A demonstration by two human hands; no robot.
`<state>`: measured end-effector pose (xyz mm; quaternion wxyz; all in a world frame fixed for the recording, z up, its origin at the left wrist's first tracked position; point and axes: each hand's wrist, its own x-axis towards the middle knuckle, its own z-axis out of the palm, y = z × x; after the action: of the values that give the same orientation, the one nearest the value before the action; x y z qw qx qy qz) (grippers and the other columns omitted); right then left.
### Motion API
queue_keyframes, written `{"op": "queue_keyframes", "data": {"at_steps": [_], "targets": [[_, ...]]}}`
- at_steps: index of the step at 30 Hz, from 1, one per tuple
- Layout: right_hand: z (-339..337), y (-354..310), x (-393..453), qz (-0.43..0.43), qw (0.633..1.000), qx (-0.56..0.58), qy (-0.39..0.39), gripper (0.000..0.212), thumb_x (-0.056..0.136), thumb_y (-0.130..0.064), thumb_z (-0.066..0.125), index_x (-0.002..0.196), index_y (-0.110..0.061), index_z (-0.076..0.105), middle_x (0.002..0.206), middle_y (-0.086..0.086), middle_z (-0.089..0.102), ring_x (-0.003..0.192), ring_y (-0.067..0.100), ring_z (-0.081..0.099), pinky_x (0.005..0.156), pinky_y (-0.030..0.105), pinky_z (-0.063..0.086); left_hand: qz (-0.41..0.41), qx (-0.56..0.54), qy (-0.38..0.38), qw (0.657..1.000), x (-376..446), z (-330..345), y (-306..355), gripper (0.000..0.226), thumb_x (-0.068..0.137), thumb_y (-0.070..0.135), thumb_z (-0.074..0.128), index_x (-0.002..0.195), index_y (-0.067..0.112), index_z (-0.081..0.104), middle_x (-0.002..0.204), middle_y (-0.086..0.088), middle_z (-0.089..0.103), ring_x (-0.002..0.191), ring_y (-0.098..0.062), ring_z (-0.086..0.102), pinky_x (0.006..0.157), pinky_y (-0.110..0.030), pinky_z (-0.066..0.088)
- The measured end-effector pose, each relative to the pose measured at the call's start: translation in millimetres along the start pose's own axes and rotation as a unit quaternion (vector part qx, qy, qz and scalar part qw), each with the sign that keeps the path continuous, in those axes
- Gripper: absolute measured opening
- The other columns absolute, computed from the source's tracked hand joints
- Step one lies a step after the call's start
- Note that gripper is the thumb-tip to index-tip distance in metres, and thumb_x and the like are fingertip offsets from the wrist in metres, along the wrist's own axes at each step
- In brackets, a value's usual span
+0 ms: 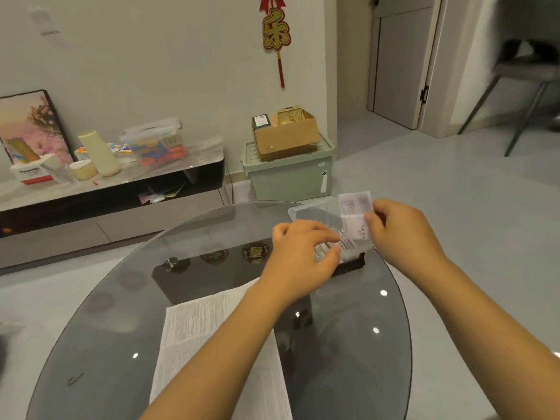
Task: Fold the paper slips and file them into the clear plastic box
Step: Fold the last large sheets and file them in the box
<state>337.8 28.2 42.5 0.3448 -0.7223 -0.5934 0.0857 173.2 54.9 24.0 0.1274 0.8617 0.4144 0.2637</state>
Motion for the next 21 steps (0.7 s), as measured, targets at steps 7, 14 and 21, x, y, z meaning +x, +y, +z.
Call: {"op": "queue_keyframes", "data": {"at_steps": [7, 14, 21], "targets": [[10.3, 10.2, 22.3, -0.034, 0.995, -0.085, 0.040, 0.031, 0.094, -0.025, 0.050, 0.068, -0.011, 0.060, 0.062, 0.004, 0.046, 0.062, 0.026, 0.047, 0.052, 0.031, 0.032, 0.148, 0.151, -0.145, 0.966, 38.3, 22.1, -16.2, 0.055, 0.084, 0.053, 0.028, 0.113, 0.022, 0.064, 0.123, 0.011, 0.058, 0.112, -0.010, 0.048, 0.091, -0.029, 0.016], [22.2, 14.1, 32.9, -0.037, 0.984, -0.175, 0.014, 0.044, 0.096, -0.034, 0.048, 0.062, -0.007, 0.055, 0.054, 0.001, 0.027, 0.056, 0.025, 0.036, 0.052, 0.029, 0.026, 0.164, 0.154, -0.140, 0.964, 48.0, 32.5, -21.7, 0.062, 0.078, 0.061, 0.021, 0.103, 0.019, 0.059, 0.103, 0.007, 0.058, 0.097, -0.014, 0.047, 0.090, -0.034, 0.030], [38.1, 0.9, 31.2, -0.018, 0.982, -0.189, -0.016, 0.013, 0.091, -0.012, 0.051, 0.097, -0.009, 0.061, 0.093, 0.007, 0.061, 0.080, 0.025, 0.057, 0.064, 0.030, 0.044, 0.151, 0.106, -0.089, 0.979, 38.1, 37.1, -29.0, 0.043, 0.083, 0.052, 0.033, 0.090, 0.021, 0.060, 0.091, 0.010, 0.061, 0.091, -0.011, 0.049, 0.090, -0.031, 0.029]]}}
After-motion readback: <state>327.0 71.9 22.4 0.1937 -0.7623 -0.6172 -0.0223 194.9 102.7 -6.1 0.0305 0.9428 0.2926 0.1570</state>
